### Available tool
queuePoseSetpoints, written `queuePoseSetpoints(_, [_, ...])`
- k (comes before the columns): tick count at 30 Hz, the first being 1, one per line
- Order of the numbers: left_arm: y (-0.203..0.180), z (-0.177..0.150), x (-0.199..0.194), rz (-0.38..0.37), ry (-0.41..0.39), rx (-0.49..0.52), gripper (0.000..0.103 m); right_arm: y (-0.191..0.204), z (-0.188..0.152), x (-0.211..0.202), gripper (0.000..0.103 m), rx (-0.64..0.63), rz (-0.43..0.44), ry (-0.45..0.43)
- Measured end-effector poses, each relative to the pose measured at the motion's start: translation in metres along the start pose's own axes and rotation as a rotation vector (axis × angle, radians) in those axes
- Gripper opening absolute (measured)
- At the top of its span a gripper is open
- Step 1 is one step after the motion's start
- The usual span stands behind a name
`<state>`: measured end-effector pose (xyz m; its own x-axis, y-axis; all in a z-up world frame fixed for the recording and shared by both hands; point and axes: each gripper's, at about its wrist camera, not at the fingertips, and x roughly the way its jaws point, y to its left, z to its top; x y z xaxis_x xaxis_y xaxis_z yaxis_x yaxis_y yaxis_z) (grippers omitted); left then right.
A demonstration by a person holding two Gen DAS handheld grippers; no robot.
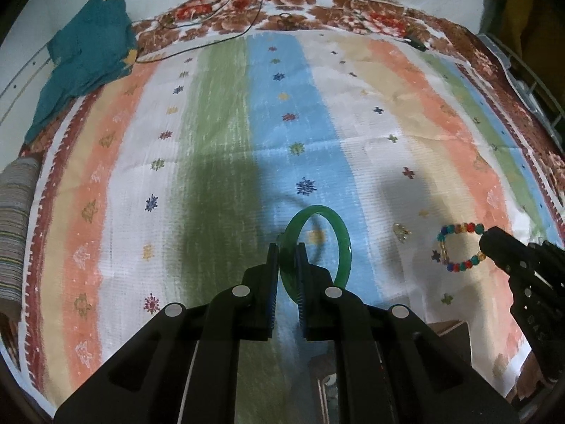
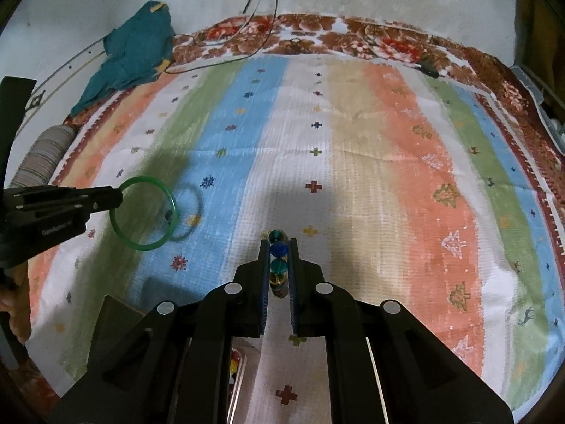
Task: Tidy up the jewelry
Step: 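Lift the green bangle and multicolour bracelet and carry both over the silver tin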
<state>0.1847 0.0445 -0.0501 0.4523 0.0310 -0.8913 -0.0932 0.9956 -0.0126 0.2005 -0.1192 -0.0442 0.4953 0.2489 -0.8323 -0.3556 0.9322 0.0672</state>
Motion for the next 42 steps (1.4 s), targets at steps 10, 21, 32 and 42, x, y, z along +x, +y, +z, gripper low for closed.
queuePoseSetpoints(10, [-0.012,-0.007,-0.026,0.012,-0.063,0.039,0.009,0.008,-0.007,-0.027,0.01,-0.036,-0.001,-0.07])
queuePoseSetpoints(21, [-0.016,-0.02,-0.055,-0.022,-0.12,0.038,0.009,0.015,-0.02,-0.053,0.01,-0.048,0.043,-0.122])
queuePoseSetpoints(32, [-0.025,-0.036,-0.082,-0.012,-0.179,0.074,0.01,0.023,-0.03,-0.067,0.01,-0.071,0.067,-0.149])
queuePoseSetpoints(42, [-0.036,-0.051,-0.101,0.004,-0.232,0.103,0.01,0.025,-0.041,-0.08,0.01,-0.058,0.057,-0.181])
